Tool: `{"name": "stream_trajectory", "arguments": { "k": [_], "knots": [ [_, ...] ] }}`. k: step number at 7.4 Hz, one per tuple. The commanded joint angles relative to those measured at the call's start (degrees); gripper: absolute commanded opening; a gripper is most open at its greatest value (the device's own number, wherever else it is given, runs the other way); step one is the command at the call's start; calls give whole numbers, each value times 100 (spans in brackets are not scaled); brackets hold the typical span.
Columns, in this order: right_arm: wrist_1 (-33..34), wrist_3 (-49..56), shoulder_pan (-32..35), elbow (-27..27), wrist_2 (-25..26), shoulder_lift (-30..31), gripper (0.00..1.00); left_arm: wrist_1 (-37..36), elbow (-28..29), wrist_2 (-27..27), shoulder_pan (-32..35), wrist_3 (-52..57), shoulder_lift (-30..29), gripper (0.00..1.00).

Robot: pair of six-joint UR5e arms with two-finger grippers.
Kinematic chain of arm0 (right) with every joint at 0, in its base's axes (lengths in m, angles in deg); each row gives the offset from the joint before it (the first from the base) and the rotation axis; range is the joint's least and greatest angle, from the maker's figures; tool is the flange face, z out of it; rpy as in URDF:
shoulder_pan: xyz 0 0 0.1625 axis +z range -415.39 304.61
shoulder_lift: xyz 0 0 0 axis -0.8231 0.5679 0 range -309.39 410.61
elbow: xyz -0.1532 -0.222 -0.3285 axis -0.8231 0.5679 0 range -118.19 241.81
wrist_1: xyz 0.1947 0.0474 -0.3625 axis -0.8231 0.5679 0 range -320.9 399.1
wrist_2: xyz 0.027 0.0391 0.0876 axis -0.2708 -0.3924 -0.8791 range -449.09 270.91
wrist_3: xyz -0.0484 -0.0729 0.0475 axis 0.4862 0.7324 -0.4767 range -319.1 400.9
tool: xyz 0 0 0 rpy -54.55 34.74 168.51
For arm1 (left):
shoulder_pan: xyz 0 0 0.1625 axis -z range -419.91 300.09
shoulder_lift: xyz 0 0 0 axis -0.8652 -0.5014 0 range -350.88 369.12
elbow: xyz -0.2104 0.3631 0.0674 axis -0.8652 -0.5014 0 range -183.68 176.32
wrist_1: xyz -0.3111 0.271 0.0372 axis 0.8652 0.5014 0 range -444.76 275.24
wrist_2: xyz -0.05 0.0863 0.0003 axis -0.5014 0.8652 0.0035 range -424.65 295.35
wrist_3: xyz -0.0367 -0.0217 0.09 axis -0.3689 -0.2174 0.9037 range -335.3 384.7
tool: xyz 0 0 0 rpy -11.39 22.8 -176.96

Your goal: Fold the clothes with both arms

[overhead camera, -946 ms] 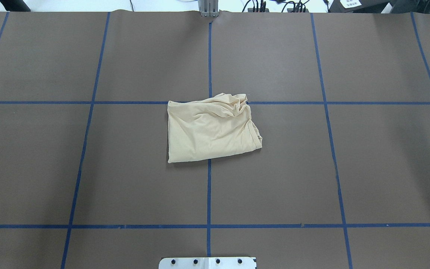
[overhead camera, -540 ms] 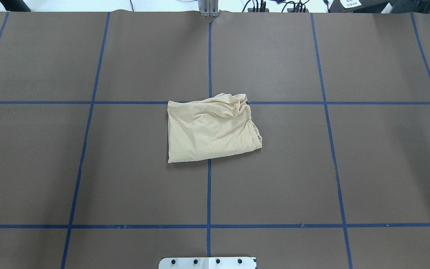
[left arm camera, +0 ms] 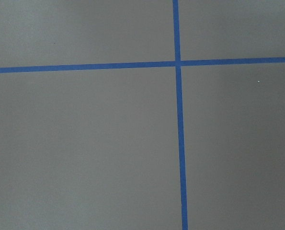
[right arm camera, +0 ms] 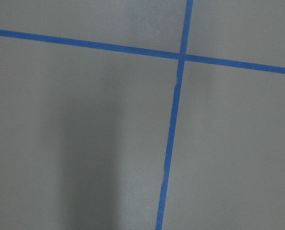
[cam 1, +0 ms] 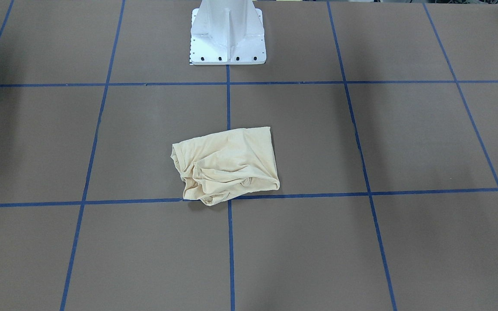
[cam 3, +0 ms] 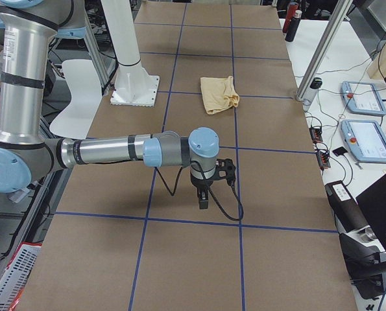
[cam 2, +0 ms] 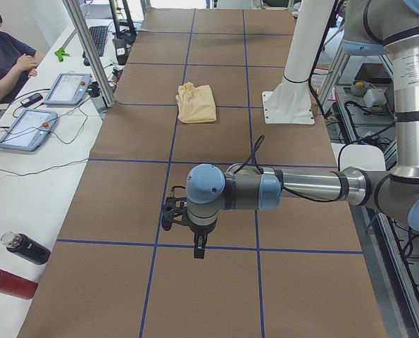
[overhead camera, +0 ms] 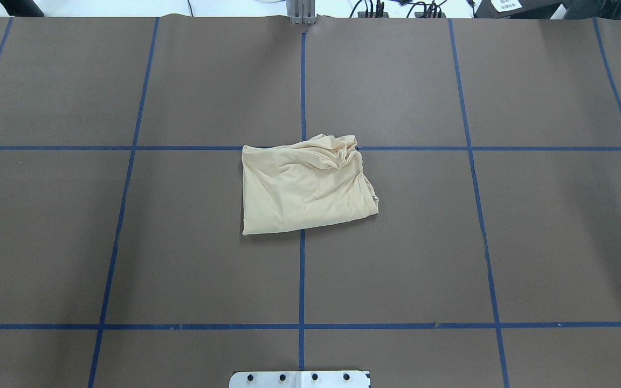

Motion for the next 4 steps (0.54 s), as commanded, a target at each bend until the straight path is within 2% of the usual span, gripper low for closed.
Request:
{"name": "stream_trajectory", "arguments": {
  "k": [1, 4],
  "knots": [
    [0, -5, 0, -59, 0, 58, 100, 0, 0, 0, 0, 0, 0, 100],
    [0, -5, 0, -94, 0, 76, 100, 0, 0, 9, 0, 0, 0, 100]
  ]
}}
